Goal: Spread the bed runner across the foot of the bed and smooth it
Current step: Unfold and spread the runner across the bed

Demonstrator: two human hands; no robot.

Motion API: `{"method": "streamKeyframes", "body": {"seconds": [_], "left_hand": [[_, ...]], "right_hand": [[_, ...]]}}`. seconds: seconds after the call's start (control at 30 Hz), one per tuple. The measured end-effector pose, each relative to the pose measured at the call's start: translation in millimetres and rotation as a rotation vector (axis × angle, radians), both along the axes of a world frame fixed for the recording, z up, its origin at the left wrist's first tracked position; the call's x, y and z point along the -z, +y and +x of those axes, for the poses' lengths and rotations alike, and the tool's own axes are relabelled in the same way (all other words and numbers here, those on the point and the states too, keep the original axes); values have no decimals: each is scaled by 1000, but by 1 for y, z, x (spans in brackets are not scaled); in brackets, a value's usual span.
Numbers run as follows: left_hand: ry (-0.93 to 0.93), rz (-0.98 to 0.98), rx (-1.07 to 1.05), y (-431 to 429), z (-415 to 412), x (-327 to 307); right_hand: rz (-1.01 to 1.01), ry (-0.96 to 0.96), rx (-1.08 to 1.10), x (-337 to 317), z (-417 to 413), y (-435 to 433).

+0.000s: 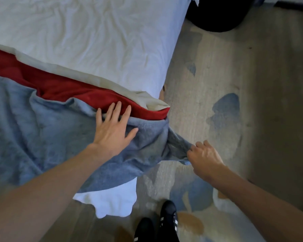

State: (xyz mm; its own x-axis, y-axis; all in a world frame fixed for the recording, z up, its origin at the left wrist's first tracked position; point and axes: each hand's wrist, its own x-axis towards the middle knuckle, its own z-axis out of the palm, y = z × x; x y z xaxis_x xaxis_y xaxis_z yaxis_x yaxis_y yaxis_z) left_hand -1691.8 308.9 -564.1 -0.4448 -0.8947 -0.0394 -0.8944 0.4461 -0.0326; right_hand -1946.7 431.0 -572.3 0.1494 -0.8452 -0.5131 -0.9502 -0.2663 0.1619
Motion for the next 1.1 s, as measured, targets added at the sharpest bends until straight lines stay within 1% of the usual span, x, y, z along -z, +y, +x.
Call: {"method": "streamKeyframes", "body": {"seconds": [0.23, 0.37, 0.47, 0.6, 0.9, 1.1], "left_hand": [[-38, 7, 53, 15, 2, 17], [-46, 2, 59, 29, -3, 27], [-55, -6, 93, 39, -5, 31], [-43, 11, 101, 47, -11, 35], [-105, 17, 108, 50, -10, 37], [-169, 23, 116, 41, -13, 32]], "right_hand": [[51, 42, 100, 21, 0, 62], [106, 47, 130, 34, -6, 94], [104, 56, 146, 39, -8, 110], [73, 19, 179, 48, -5, 117], [8, -15, 200, 72, 9, 116], [59, -24, 191, 77, 6, 114]]}}
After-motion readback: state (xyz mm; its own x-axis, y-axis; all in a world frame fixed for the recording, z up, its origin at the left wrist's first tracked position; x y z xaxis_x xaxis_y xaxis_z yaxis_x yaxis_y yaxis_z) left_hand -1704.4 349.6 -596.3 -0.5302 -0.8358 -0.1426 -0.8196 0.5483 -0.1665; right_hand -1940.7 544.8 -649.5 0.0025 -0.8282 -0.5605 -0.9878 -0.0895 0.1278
